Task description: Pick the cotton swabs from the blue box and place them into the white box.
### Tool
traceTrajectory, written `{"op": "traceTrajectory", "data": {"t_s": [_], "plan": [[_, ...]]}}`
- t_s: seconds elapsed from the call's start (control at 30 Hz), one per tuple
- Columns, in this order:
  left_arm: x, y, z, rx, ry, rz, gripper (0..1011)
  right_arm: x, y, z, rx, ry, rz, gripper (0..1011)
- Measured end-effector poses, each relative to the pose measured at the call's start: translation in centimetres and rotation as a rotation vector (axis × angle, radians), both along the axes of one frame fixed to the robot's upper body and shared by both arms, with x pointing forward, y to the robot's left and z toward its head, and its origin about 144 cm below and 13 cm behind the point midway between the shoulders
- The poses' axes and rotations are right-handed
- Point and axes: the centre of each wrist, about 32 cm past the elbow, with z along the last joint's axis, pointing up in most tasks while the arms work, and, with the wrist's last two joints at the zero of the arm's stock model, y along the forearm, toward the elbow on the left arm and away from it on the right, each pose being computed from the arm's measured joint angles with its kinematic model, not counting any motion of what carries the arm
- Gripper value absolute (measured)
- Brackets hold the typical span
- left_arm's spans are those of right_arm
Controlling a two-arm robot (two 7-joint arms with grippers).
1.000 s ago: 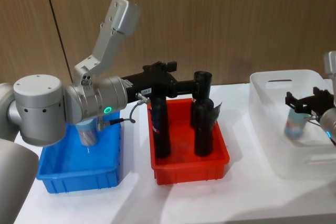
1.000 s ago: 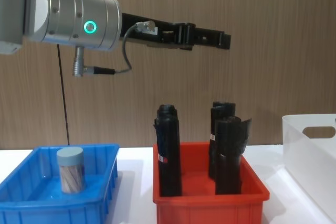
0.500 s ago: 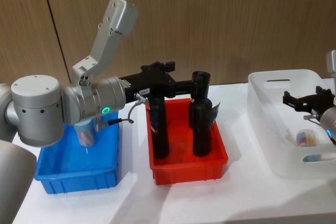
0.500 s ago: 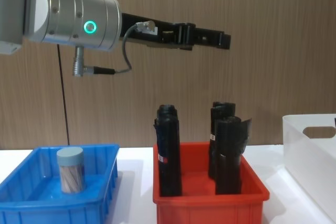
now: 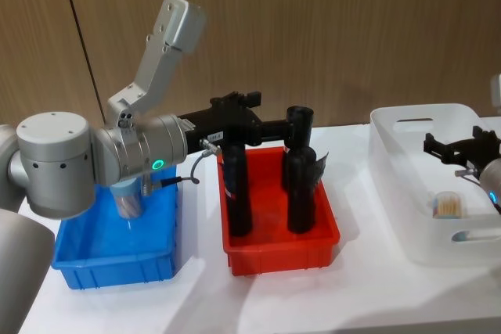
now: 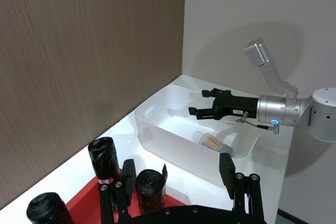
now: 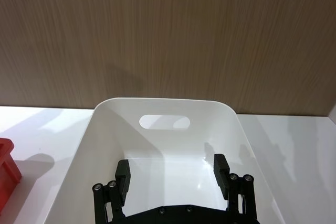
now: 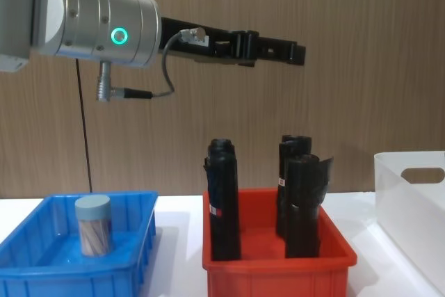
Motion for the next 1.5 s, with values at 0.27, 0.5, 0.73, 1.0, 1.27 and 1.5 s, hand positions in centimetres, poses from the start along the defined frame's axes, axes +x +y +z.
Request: {"op": "traceTrajectory", "data": {"t_s": [0.27, 0.5, 0.73, 1.0, 1.27, 1.5], "plan": [[0.0, 0.0, 0.0, 0.0, 0.0, 0.0, 1004, 0.0, -0.1, 0.0, 0.003, -0.004, 0.0, 1002], [0.0, 0.0, 0.0, 0.0, 0.0, 0.0, 1004, 0.0, -0.1, 0.0, 0.003, -0.005, 0.0, 1002], [0.0, 0.0, 0.0, 0.0, 0.0, 0.0, 1004, -0.1, -0.1, 0.0, 0.004, -0.006, 0.001, 1002], [-0.4, 0.0, -0.8, 0.009, -0.016, 0.027, 1004, -0.6, 0.1, -0.1, 0.0, -0.017, 0.011, 1002], [-1.7, -0.1, -3.0, 0.036, -0.07, 0.113, 1004, -2.3, 0.9, -0.6, -0.005, -0.05, 0.042, 1002], [-3.1, -0.2, -5.1, 0.055, -0.121, 0.187, 1004, -4.1, 1.7, -1.0, -0.007, -0.081, 0.075, 1002]]}}
